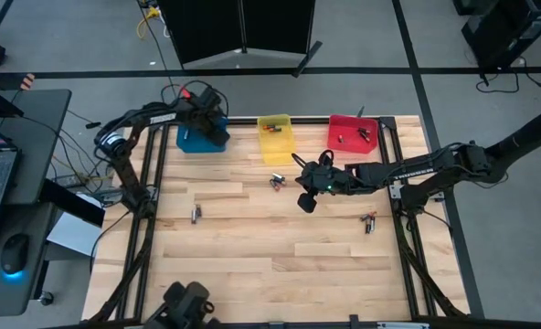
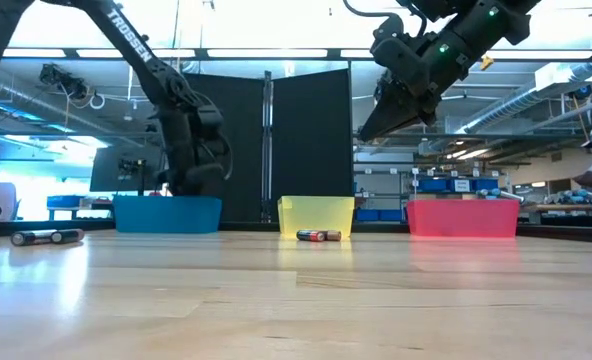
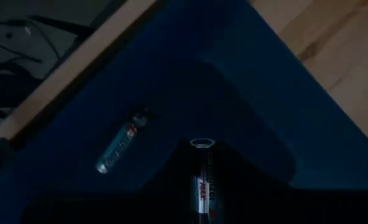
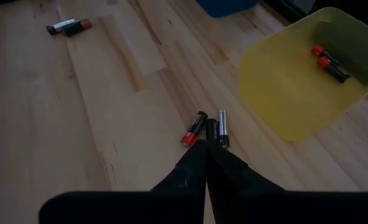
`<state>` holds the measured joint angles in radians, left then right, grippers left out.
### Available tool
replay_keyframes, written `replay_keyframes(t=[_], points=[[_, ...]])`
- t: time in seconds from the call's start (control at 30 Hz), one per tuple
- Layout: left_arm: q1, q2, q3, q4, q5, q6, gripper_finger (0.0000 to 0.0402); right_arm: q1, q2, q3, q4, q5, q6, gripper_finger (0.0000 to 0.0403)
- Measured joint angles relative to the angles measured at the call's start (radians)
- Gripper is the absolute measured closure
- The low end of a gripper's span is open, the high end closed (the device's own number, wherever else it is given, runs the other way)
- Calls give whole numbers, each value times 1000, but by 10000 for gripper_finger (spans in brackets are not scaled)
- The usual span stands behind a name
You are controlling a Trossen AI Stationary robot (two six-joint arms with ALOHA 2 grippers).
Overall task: Sort batteries
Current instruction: Put the silver battery into the blue bin
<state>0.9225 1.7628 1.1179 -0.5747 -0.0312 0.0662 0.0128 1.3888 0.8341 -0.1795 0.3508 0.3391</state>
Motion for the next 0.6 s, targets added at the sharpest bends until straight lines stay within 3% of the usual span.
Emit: replay_keyframes(t=[0.4,0.6], points=[[0,28,-7,34,-36,-25,358,0,0,0,0,0,-1,378],[-8,26,-8,0,-36,-20,312,0,0,0,-1,0,-1,389]])
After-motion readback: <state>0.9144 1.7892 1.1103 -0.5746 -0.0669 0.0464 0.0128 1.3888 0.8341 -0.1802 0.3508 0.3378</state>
